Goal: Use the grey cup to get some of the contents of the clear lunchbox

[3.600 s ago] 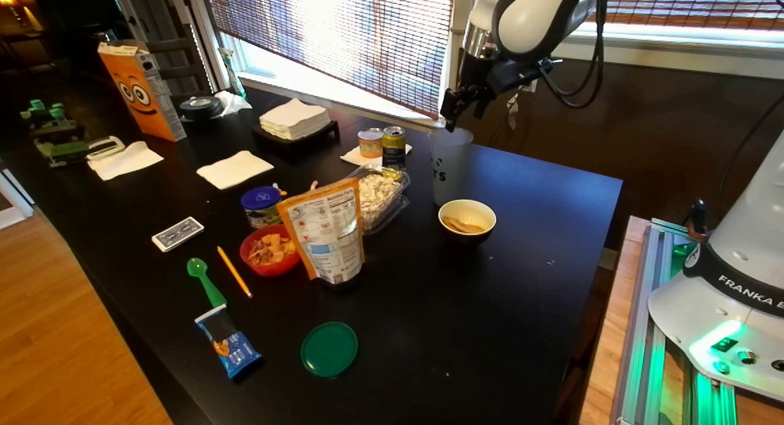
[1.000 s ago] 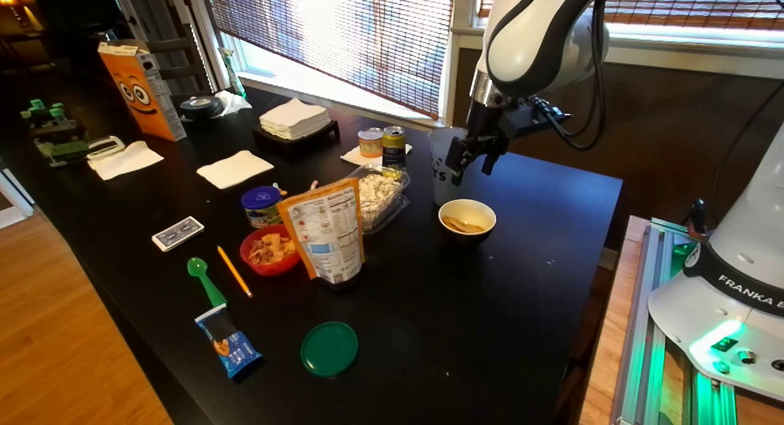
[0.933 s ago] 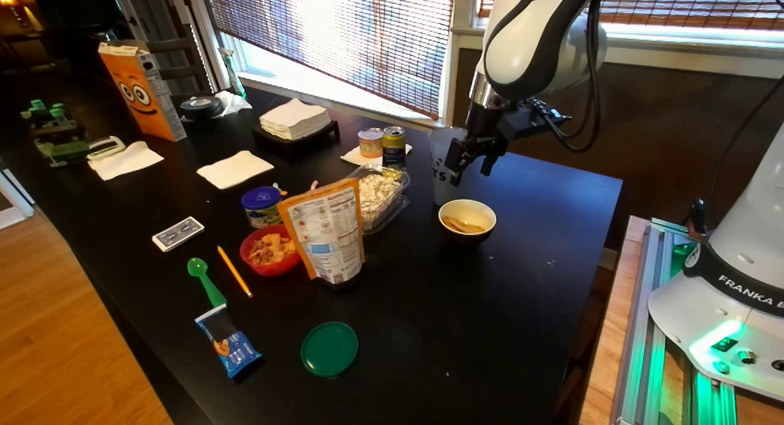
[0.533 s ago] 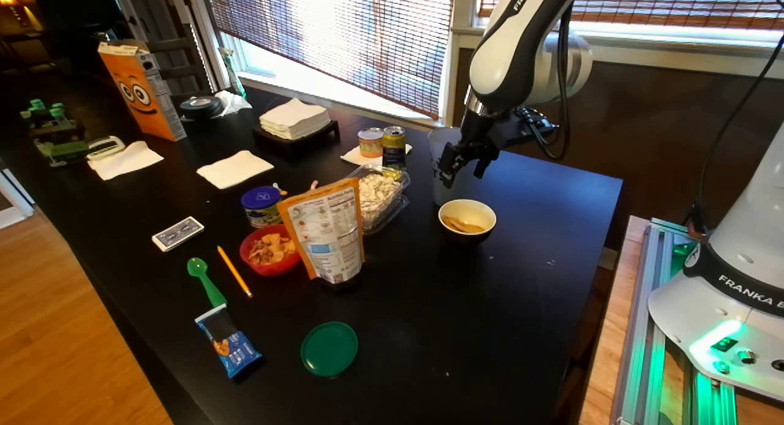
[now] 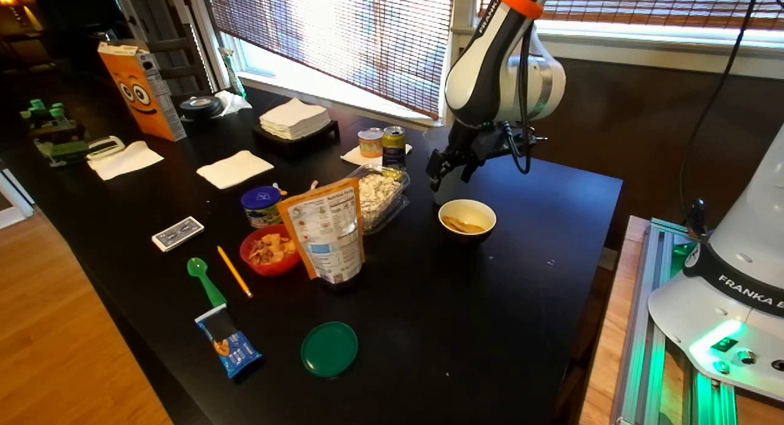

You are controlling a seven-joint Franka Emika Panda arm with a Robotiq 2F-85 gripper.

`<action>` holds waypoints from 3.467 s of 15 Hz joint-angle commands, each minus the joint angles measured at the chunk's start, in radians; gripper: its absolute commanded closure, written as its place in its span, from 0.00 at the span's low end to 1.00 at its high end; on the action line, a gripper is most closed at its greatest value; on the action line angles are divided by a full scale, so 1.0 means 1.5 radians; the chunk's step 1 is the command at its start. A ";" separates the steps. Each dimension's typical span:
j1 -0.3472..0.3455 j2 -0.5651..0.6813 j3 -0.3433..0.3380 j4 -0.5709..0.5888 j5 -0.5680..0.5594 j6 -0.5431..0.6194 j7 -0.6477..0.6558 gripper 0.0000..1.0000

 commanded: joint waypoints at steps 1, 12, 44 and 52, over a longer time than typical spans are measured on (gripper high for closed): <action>-0.032 0.054 0.030 0.030 0.032 0.038 -0.027 0.00; -0.123 0.100 0.099 0.047 0.020 0.107 -0.027 0.00; -0.466 0.168 0.399 0.047 -0.154 0.297 -0.052 0.00; -0.481 0.232 0.362 0.062 -0.330 0.340 0.051 0.00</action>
